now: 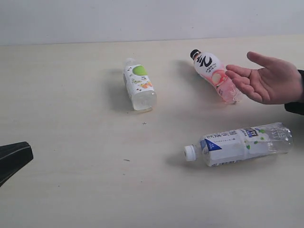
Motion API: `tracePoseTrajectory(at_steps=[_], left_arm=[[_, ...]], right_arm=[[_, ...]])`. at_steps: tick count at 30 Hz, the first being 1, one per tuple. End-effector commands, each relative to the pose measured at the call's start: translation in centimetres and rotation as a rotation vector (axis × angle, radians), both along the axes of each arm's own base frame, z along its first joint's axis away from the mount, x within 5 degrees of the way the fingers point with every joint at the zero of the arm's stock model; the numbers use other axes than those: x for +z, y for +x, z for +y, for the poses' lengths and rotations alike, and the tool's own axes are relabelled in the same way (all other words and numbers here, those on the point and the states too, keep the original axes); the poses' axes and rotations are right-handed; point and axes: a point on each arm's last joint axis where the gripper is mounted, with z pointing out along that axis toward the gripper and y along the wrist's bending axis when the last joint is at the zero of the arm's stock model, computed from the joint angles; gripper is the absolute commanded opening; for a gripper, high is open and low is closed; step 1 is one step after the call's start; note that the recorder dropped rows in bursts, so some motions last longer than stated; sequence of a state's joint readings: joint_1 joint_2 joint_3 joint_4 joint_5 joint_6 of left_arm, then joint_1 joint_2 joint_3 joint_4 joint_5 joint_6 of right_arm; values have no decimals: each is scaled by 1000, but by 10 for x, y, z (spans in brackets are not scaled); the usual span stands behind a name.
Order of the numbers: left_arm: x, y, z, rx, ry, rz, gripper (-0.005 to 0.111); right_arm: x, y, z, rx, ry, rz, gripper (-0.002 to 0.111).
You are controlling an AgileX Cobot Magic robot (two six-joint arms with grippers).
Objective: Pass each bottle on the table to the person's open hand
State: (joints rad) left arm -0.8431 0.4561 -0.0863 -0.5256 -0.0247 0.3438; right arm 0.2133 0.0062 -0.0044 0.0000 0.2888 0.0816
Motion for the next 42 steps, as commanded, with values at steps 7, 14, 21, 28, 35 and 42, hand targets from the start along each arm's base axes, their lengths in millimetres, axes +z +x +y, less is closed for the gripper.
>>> tracePoseTrajectory(at_steps=[7, 14, 21, 28, 35, 42], left_arm=[[-8, -5, -1, -62, 82, 32, 0], [-10, -7, -1, -80, 114, 31, 0], [-10, -7, -1, -80, 114, 31, 0], [-10, -7, -1, -80, 114, 31, 0], [-10, -7, -1, -80, 114, 31, 0], [-10, -7, -1, -80, 114, 31, 0]], right_arm=[[6, 1, 0, -5, 17, -81, 0], [17, 1, 1, -6, 100, -182, 0], [39, 0, -9, -91, 676, -327, 0], [125, -8, -9, -20, 772, -445, 0], [173, 85, 25, 47, 179, 0, 0], [162, 158, 51, 198, -90, 489, 0]])
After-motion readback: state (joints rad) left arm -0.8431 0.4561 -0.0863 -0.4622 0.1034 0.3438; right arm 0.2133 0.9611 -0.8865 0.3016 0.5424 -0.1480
